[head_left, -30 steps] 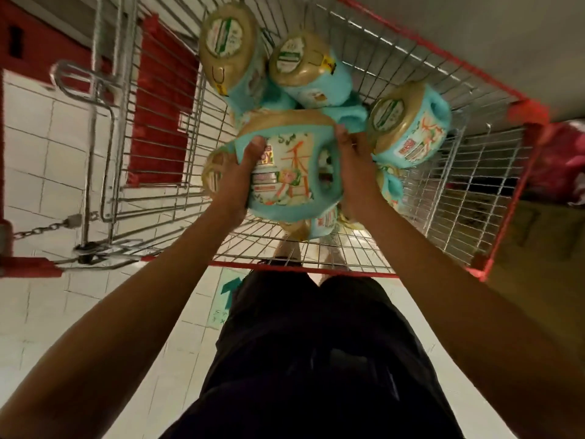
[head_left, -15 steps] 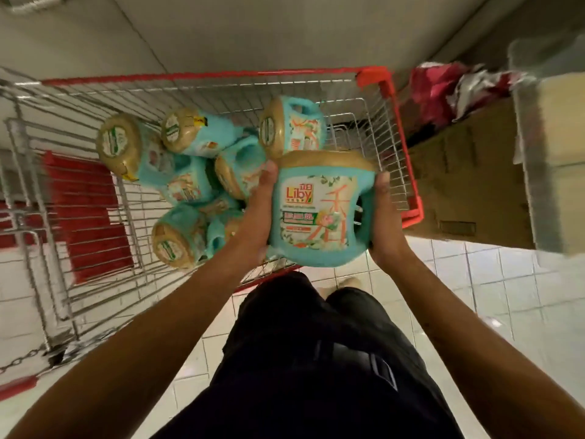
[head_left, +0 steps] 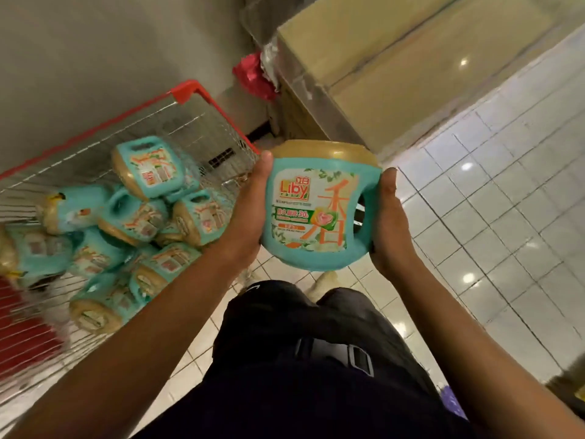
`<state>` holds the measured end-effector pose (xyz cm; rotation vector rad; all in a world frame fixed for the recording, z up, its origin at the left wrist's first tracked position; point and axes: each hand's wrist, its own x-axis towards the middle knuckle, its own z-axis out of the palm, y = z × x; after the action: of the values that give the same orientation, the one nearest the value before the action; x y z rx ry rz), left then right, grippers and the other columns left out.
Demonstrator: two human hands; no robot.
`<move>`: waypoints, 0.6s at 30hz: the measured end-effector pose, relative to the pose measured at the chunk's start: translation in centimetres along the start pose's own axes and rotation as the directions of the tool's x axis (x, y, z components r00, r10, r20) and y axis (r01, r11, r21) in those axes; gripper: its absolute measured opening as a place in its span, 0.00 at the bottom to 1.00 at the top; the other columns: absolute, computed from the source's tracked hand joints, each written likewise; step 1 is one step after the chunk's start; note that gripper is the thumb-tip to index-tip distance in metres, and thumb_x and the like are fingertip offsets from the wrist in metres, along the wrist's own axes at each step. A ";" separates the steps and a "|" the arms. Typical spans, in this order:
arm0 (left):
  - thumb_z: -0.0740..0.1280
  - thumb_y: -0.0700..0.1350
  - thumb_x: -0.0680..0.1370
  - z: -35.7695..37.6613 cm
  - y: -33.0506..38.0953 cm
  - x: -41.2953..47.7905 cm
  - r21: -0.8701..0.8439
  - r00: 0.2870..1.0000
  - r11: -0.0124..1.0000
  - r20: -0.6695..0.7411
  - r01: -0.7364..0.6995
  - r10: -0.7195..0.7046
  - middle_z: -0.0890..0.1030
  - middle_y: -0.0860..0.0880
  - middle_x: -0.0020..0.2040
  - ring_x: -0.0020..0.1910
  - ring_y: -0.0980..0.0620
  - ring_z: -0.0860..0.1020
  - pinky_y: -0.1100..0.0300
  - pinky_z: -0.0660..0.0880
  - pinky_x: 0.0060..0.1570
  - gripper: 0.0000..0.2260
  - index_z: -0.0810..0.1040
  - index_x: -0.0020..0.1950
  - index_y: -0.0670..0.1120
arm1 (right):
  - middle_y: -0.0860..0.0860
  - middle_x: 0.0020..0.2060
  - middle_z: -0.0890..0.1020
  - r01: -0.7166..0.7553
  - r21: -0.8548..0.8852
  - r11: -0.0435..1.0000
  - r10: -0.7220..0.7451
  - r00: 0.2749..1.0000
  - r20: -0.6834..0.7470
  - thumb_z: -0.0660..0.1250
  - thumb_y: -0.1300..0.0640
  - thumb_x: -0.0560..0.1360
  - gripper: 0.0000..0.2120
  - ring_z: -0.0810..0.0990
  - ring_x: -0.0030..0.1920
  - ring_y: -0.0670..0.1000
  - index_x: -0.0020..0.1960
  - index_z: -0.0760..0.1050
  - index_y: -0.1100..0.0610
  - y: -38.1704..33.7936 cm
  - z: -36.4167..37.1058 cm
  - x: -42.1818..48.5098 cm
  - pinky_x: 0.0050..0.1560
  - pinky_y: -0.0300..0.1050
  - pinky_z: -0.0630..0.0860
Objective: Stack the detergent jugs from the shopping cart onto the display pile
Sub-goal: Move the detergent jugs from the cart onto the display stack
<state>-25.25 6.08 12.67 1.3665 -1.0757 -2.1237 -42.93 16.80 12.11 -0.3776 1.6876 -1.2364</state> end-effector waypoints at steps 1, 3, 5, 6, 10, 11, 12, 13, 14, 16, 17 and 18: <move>0.56 0.72 0.81 2.2 -0.2 0.2 0.017 1.000 1.000 0.024 -0.003 0.002 0.85 0.41 0.65 0.64 0.39 0.83 0.33 0.78 0.64 0.32 0.83 0.69 0.51 | 0.56 0.59 0.86 0.008 0.007 1.000 -0.008 1.000 -0.015 0.42 0.37 0.87 0.32 0.86 0.59 0.59 0.65 0.79 0.53 -0.2 -2.2 -0.1 0.60 0.68 0.83; 0.54 0.71 0.83 6.6 -0.8 0.6 0.061 0.998 0.998 0.066 -0.011 0.007 0.85 0.40 0.64 0.64 0.38 0.84 0.32 0.78 0.64 0.32 0.82 0.69 0.50 | 0.58 0.58 0.85 0.019 0.006 1.000 -0.019 0.999 -0.030 0.41 0.38 0.88 0.32 0.86 0.59 0.61 0.67 0.78 0.56 -0.3 -6.5 -0.4 0.60 0.69 0.82; 0.52 0.71 0.83 10.1 -1.5 1.1 0.113 0.994 0.993 0.109 -0.011 -0.002 0.85 0.40 0.64 0.63 0.38 0.84 0.32 0.78 0.64 0.32 0.83 0.68 0.50 | 0.58 0.56 0.86 0.017 0.020 1.000 -0.016 0.998 -0.067 0.41 0.38 0.87 0.33 0.87 0.57 0.62 0.65 0.78 0.56 -0.3 -9.9 -0.8 0.59 0.69 0.83; 0.52 0.71 0.83 11.8 -1.7 1.3 0.139 0.991 0.990 0.137 -0.006 -0.013 0.85 0.41 0.63 0.62 0.38 0.84 0.33 0.79 0.63 0.32 0.83 0.67 0.51 | 0.57 0.55 0.86 0.014 0.033 0.999 -0.011 0.995 -0.094 0.41 0.38 0.87 0.33 0.87 0.56 0.60 0.64 0.78 0.56 -0.2 -11.5 -1.0 0.59 0.68 0.83; 0.54 0.76 0.79 17.3 -2.2 2.8 0.246 0.975 0.969 0.217 -0.001 -0.054 0.87 0.43 0.61 0.61 0.41 0.85 0.35 0.80 0.62 0.34 0.85 0.64 0.54 | 0.57 0.55 0.86 -0.014 0.106 0.994 0.034 0.982 -0.186 0.42 0.37 0.87 0.33 0.87 0.56 0.61 0.65 0.78 0.57 0.4 -16.8 -0.9 0.59 0.68 0.83; 0.56 0.78 0.77 18.4 -2.2 3.2 0.258 0.971 0.966 0.230 0.008 -0.069 0.87 0.43 0.61 0.61 0.41 0.86 0.35 0.80 0.63 0.35 0.85 0.64 0.53 | 0.59 0.56 0.86 -0.021 0.136 0.991 0.048 0.978 -0.201 0.43 0.36 0.86 0.34 0.86 0.57 0.64 0.66 0.78 0.58 0.4 -17.7 -0.7 0.60 0.69 0.82; 0.57 0.78 0.75 19.5 -2.2 3.9 0.268 0.968 0.963 0.239 0.012 -0.079 0.87 0.43 0.61 0.61 0.41 0.85 0.35 0.79 0.64 0.36 0.85 0.64 0.52 | 0.60 0.56 0.85 -0.018 0.163 0.986 0.054 0.975 -0.216 0.43 0.35 0.86 0.35 0.85 0.58 0.66 0.67 0.77 0.59 0.3 -18.6 -0.4 0.61 0.70 0.81; 0.58 0.78 0.75 20.5 -2.1 4.6 0.275 0.966 0.961 0.244 0.012 -0.082 0.86 0.42 0.61 0.61 0.41 0.85 0.35 0.79 0.64 0.36 0.85 0.65 0.52 | 0.61 0.57 0.85 -0.011 0.179 0.984 0.052 0.972 -0.228 0.43 0.35 0.86 0.36 0.85 0.59 0.66 0.68 0.77 0.60 0.2 -19.5 0.0 0.61 0.70 0.80; 0.58 0.77 0.76 21.4 -2.1 5.2 0.284 0.966 0.959 0.244 0.012 -0.084 0.86 0.42 0.61 0.61 0.41 0.85 0.35 0.79 0.65 0.36 0.85 0.65 0.51 | 0.61 0.57 0.85 -0.002 0.187 0.982 0.047 0.971 -0.236 0.43 0.35 0.86 0.36 0.85 0.59 0.66 0.69 0.77 0.60 0.1 -20.2 0.5 0.62 0.70 0.81; 0.55 0.75 0.79 23.3 -1.6 6.9 0.314 0.966 0.949 0.240 0.016 -0.096 0.86 0.42 0.61 0.61 0.41 0.85 0.34 0.77 0.66 0.35 0.85 0.65 0.51 | 0.61 0.57 0.85 0.005 0.209 0.978 0.049 0.967 -0.251 0.43 0.36 0.86 0.35 0.84 0.59 0.66 0.69 0.77 0.60 -0.5 -21.8 1.8 0.61 0.68 0.81; 0.54 0.75 0.79 24.4 -1.2 7.8 0.324 0.964 0.946 0.244 0.019 -0.103 0.86 0.42 0.61 0.62 0.41 0.85 0.34 0.77 0.66 0.35 0.84 0.66 0.51 | 0.60 0.57 0.86 0.007 0.217 0.976 0.051 0.964 -0.259 0.43 0.36 0.86 0.35 0.84 0.59 0.66 0.69 0.77 0.59 -1.0 -22.7 2.7 0.61 0.67 0.82; 0.54 0.75 0.79 25.3 -0.8 8.8 0.327 0.962 0.945 0.252 0.019 -0.106 0.86 0.42 0.61 0.61 0.41 0.85 0.34 0.78 0.66 0.35 0.84 0.66 0.51 | 0.59 0.56 0.86 0.010 0.223 0.975 0.051 0.962 -0.267 0.43 0.36 0.86 0.34 0.84 0.59 0.66 0.67 0.78 0.58 -1.5 -23.4 3.7 0.61 0.66 0.82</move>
<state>-51.72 10.54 12.67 1.2872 -1.5654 -2.3028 -64.63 26.52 11.77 -0.0551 1.7506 -1.4977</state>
